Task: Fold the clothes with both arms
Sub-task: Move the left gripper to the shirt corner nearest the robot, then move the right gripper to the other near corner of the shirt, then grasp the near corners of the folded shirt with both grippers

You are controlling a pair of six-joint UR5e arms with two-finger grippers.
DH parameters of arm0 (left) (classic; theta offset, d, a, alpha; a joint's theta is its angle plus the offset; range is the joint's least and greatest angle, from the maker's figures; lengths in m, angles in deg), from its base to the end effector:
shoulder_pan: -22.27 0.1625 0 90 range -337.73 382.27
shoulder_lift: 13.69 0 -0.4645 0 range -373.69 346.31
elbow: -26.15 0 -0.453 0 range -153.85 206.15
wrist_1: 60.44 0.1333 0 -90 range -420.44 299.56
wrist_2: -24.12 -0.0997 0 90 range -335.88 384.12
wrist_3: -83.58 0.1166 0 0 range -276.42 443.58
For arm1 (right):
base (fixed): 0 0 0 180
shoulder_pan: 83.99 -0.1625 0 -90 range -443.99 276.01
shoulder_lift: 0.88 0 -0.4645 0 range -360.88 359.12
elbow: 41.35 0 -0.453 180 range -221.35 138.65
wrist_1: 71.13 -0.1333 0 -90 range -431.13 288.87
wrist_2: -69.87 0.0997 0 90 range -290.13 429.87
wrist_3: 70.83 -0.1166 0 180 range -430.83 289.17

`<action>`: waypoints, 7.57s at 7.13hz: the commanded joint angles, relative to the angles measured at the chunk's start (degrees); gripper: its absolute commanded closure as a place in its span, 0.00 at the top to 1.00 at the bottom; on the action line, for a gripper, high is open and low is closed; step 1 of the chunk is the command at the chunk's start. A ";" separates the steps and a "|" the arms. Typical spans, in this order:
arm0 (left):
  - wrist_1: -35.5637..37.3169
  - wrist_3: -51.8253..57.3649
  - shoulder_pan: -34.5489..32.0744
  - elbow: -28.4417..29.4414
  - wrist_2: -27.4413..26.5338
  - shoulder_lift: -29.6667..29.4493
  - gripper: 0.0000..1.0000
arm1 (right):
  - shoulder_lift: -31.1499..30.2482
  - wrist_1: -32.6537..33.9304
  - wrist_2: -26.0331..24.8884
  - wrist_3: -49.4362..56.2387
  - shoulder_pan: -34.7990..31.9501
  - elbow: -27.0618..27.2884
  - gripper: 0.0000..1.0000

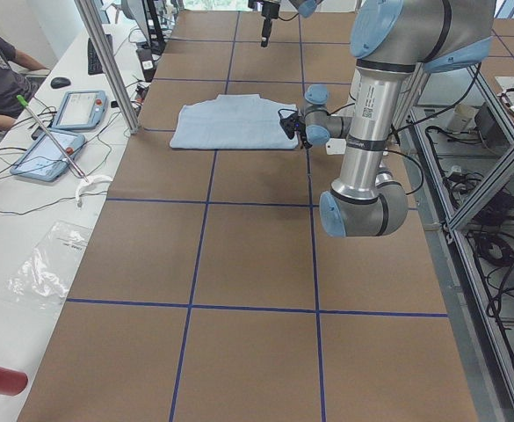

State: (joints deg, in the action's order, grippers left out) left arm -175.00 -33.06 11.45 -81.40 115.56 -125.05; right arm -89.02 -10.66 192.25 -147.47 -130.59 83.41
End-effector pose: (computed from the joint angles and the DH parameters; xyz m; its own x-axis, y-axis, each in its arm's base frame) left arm 0.6341 -0.2539 0.2734 0.3179 -0.5171 -0.7947 0.3447 0.8438 -0.4112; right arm -0.2983 -0.4185 0.3052 0.3343 0.0695 0.9399 -0.2054 0.9787 0.0007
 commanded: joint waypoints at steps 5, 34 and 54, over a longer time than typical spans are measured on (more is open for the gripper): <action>0.13 -0.34 -1.21 1.56 0.06 -0.96 0.78 | 0.16 0.00 -0.03 0.00 0.02 -0.04 1.00; 2.59 -0.26 -2.53 1.56 0.59 -2.99 0.00 | 21.78 29.97 -25.96 -32.52 31.66 -15.94 1.00; 2.59 -0.26 -2.71 1.73 0.32 -2.99 0.00 | 20.55 29.97 -26.22 -32.52 33.95 -16.12 0.79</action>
State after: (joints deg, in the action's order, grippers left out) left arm -172.41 -33.32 8.74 -79.67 115.91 -128.03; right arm -68.49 19.27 166.02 -179.99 -96.55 67.28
